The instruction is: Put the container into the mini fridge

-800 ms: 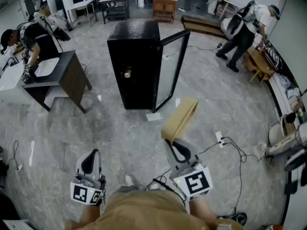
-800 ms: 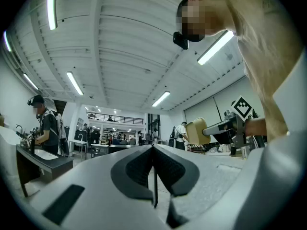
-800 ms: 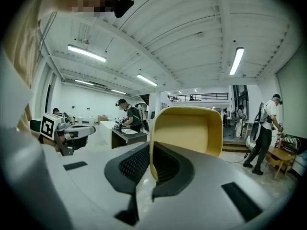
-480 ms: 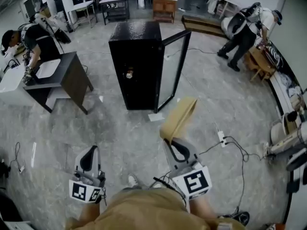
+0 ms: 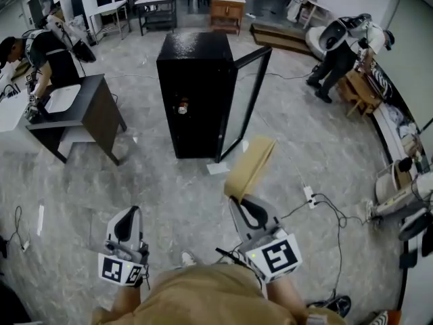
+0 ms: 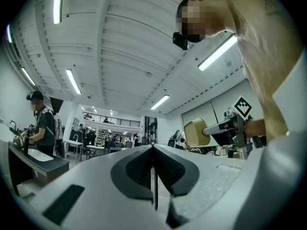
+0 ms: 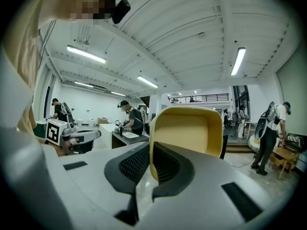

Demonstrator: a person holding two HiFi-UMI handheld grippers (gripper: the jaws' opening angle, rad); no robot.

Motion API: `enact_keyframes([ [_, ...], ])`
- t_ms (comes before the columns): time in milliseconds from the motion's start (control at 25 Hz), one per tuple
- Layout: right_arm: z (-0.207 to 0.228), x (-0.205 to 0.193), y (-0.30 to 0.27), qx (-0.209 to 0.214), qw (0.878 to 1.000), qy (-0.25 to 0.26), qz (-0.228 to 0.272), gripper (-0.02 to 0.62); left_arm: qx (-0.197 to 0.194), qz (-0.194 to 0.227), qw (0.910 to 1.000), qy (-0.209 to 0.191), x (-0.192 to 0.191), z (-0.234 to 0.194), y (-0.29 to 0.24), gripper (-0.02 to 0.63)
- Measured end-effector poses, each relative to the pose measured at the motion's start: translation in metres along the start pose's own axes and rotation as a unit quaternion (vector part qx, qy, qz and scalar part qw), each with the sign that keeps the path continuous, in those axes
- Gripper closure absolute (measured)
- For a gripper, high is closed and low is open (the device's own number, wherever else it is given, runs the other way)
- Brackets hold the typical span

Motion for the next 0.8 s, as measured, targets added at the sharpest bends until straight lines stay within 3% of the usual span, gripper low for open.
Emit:
enact_keyframes([
  [360,-0.022,0.006,-0.040,-0.037,0.999,0.006,-0.011,0.584,-0.029,-0.020,0.9989,0.032,-0.024,-0.056,-0.007,0.604],
  [600,-0.016,-0.005,-0.056,-0.054,0.998,-0.003,-0.026,0.584,-0.068,-0.025,0.9960,0.052,-0.033,-0.053,-0.027,0.604],
  [800,0.003,-0.016,-0.074,-0.049,0.998,-0.009,-0.029,0.584,-0.067,-0.032,0.9959,0.052,-0.047,-0.062,-0.051,0.604],
])
Point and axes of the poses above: the fingertips, and each gripper's own axes: y backward along the fingers, z to its right, x out of its top, the point moved 1 cm from there along y, backward along the fingers, and after that the axes turned 12 degrees about x, right-handed, at the moved point
